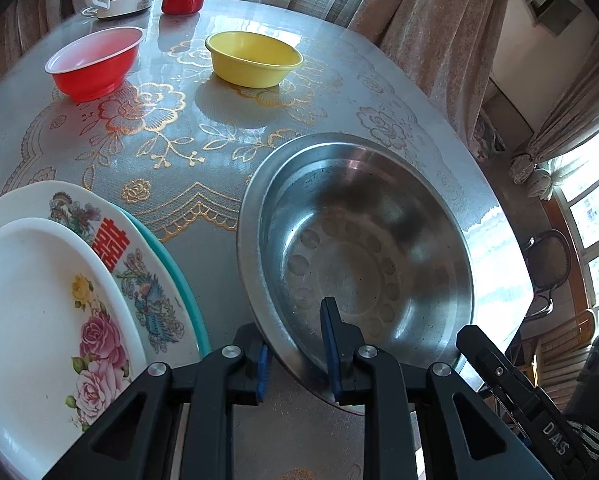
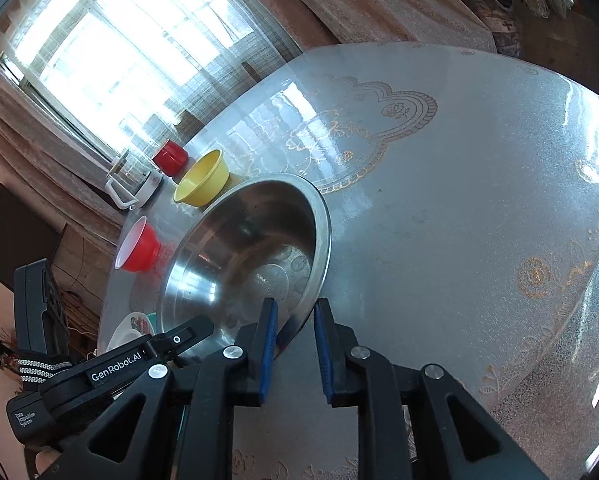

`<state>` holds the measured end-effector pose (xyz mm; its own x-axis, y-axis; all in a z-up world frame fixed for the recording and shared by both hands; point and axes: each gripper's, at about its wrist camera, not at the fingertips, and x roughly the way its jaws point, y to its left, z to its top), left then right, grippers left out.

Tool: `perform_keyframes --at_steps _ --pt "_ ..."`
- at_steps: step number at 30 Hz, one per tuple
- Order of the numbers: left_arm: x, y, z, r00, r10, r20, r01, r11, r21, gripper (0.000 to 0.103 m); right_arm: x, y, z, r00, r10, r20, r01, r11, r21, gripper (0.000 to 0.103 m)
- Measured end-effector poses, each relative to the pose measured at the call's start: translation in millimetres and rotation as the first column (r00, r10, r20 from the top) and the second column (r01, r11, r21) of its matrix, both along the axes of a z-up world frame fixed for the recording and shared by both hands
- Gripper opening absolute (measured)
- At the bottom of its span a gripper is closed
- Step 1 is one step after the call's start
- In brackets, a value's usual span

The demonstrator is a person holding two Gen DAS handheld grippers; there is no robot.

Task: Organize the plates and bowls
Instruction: 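Carry the steel bowl with both grippers beside the plate stack and set it down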

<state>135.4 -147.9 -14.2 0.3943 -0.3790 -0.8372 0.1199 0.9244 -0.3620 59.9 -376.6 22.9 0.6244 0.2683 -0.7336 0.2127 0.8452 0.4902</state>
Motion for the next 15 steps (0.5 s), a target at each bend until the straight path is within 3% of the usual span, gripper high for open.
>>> perform_keyframes --at_steps 5,8,12,15 --pt "1 -1 2 1.000 0.010 -0.006 -0.010 1.000 0.022 0.024 -4 0 14 0.999 -0.017 0.038 0.019 0.998 -0.064 0.022" --pt "-5 2 8 1.000 0.021 0.014 -0.022 0.999 0.041 0.035 -8 0 25 0.997 -0.027 0.073 0.035 0.993 -0.112 0.030" --pt "-13 8 19 0.998 0.014 0.058 -0.017 0.998 0.053 0.050 -11 -5 31 0.995 -0.034 0.097 0.045 0.993 -0.113 0.031" --pt "-12 16 28 0.996 0.025 0.087 -0.029 0.999 0.044 0.054 -9 -7 34 0.994 -0.034 0.108 0.046 0.993 -0.110 0.031"
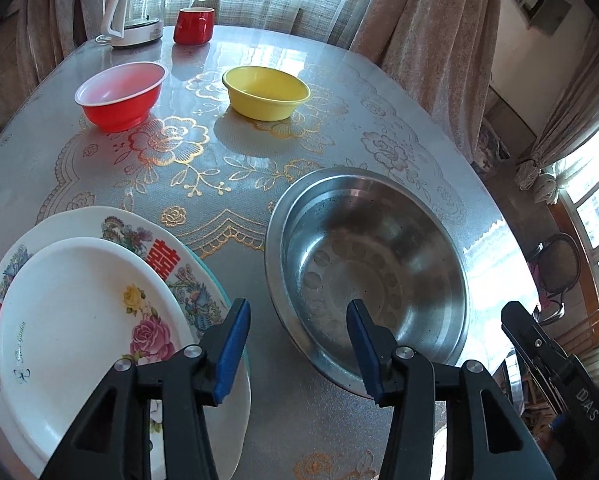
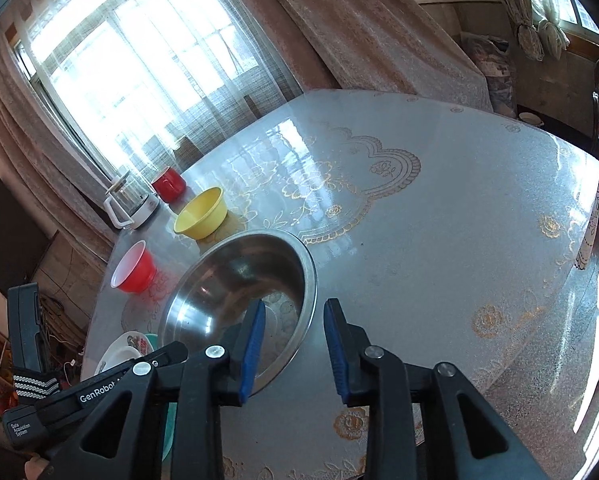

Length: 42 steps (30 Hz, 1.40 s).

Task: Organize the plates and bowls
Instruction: 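Carry the steel bowl with both grippers beside the plate stack and set it down, then open both grippers and grasp the yellow bowl rim with both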

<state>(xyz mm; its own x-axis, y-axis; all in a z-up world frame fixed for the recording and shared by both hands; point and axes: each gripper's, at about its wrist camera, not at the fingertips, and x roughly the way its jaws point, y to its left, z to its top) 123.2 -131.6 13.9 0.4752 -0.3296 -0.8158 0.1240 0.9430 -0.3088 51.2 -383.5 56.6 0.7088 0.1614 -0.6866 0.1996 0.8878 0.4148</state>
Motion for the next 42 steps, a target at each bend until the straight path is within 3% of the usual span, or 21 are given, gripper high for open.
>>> perform_keyframes --at_steps 2,7,15,26,30,35,42 --pt "4 6 6 1.000 0.016 0.011 -0.016 1.000 -0.001 0.064 5 1 1 1.000 0.008 -0.004 -0.008 1.000 -0.010 0.030" --pt "30 19 17 0.998 0.046 0.031 -0.045 0.999 -0.023 0.068 29 6 5 0.998 0.045 -0.033 -0.047 0.998 -0.046 0.031" --pt "106 43 18 0.989 0.149 -0.003 -0.149 0.989 0.026 0.071 98 18 15 0.992 0.105 -0.066 -0.111 0.990 -0.091 0.033" --pt "197 56 5 0.971 0.231 -0.061 -0.229 0.973 0.040 0.072 210 41 0 0.963 0.210 -0.168 -0.201 0.977 0.070 0.035" --pt "222 51 -5 0.970 0.233 -0.071 -0.229 0.972 0.060 0.071 246 52 -13 0.956 0.215 -0.202 -0.202 0.976 0.082 0.035" --pt "249 48 -20 0.969 0.227 -0.101 -0.223 0.974 0.048 0.066 284 63 -35 0.939 0.225 -0.259 -0.193 0.971 0.145 0.035" --pt "263 44 -30 0.976 0.188 -0.110 -0.186 0.982 0.027 0.047 313 67 -64 0.922 0.222 -0.316 -0.159 0.964 0.213 0.031"
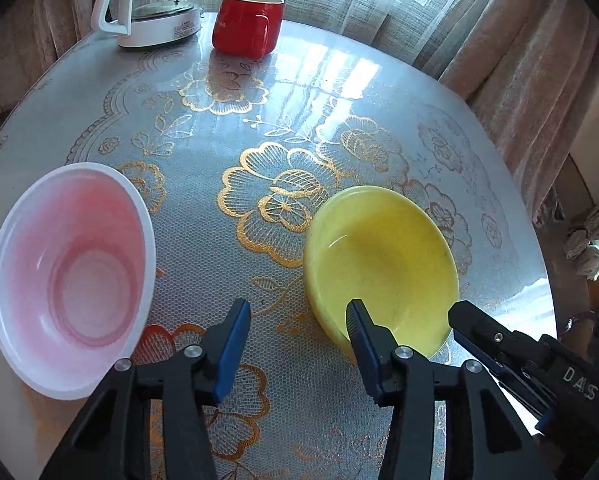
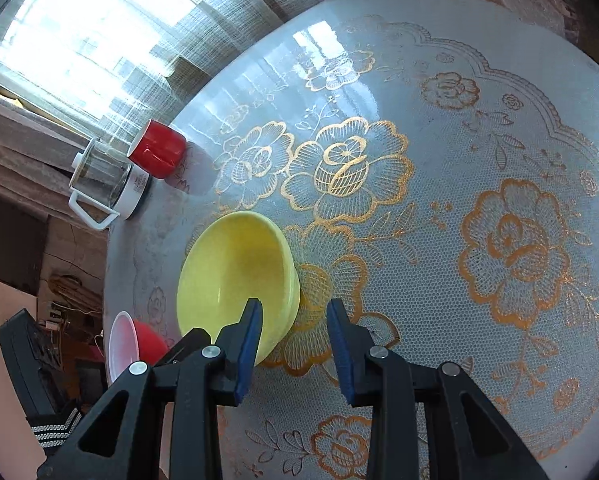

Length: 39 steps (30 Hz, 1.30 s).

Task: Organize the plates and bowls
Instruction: 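Open both grippers and grasp the yellow bowl rim with both, then lift the yellow bowl with both grippers over the steel bowl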

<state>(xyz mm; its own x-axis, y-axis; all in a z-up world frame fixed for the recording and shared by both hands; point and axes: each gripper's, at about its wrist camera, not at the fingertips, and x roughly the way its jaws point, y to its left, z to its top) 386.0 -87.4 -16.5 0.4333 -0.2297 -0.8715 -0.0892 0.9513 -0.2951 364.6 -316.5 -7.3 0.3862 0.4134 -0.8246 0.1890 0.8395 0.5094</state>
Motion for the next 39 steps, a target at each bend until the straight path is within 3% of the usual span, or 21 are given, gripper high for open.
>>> perform_keyframes --at_steps 6,8,13,19,39 --pt "-2 -13 4 0.997 -0.065 0.038 0.066 0.998 -0.009 0.018 5 7 -16 0.999 0.018 -0.028 -0.016 0.999 0.050 0.014" --pt "-4 -18 6 0.995 -0.080 0.054 0.079 0.997 0.020 0.018 3 9 -14 0.999 0.026 -0.027 -0.024 0.999 0.048 0.011" --pt "-12 -16 4 0.996 -0.077 0.045 0.077 0.997 -0.008 0.017 -4 9 -7 0.999 0.026 -0.025 -0.025 0.999 0.020 0.011" --pt "-33 -20 14 0.992 -0.091 0.084 0.088 0.995 0.045 0.017 -18 13 3 0.999 0.035 -0.015 -0.035 0.999 0.001 0.011" --pt "-125 -29 59 0.968 -0.127 0.215 0.107 0.989 0.103 0.018 -108 5 62 0.993 0.038 0.113 -0.040 0.999 0.016 0.011"
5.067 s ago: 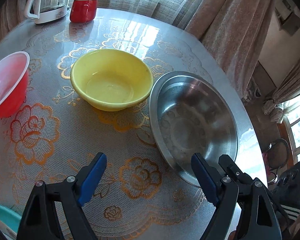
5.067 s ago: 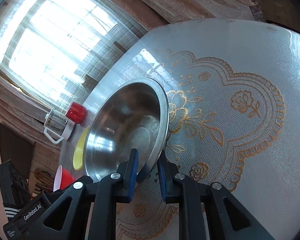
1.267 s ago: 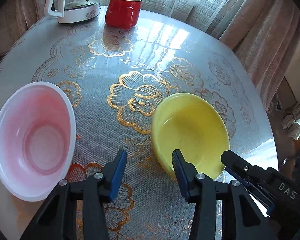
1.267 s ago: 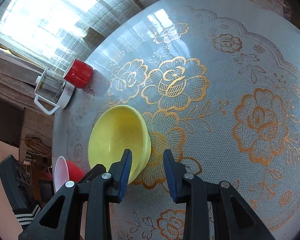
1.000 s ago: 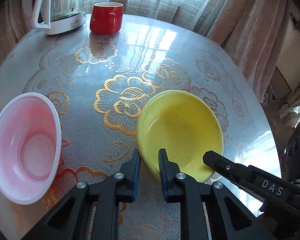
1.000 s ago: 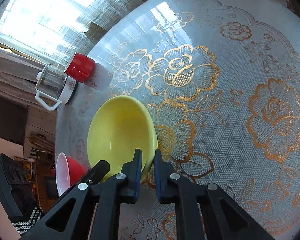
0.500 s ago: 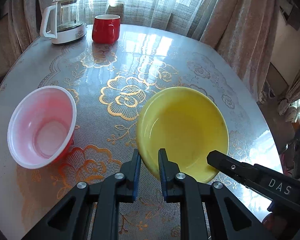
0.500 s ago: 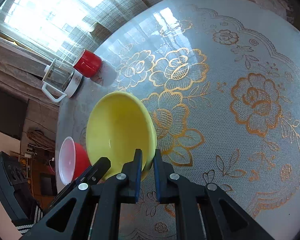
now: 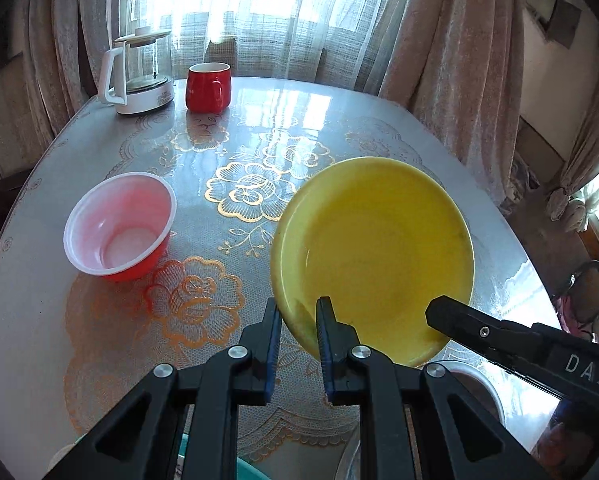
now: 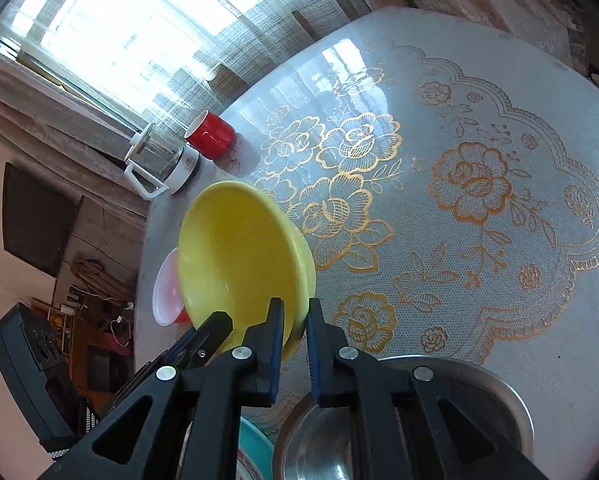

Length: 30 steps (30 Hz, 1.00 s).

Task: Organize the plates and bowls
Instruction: 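Lift the yellow bowl with both grippers over the steel bowl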

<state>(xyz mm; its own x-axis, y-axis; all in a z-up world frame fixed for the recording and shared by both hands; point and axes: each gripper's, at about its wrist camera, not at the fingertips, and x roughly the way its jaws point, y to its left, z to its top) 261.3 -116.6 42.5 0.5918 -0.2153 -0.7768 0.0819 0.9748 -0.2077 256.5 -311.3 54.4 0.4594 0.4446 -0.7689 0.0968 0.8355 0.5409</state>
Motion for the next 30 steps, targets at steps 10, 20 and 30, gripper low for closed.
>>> perform_keyframes --at_steps 10,20,30 --pt "-44 -15 8 0.998 -0.032 0.048 0.030 0.999 0.029 0.018 -46 -11 12 0.999 -0.017 0.047 0.017 1.000 -0.001 0.011" --pt "-78 -32 5 0.997 -0.061 0.055 0.059 0.997 0.040 0.018 -87 -31 11 0.997 -0.044 0.057 0.043 0.999 0.018 0.011" --pt "-110 -47 1 0.993 -0.096 0.064 0.091 0.993 0.074 0.018 -122 -42 7 0.993 -0.084 0.079 0.081 0.996 0.034 0.011"
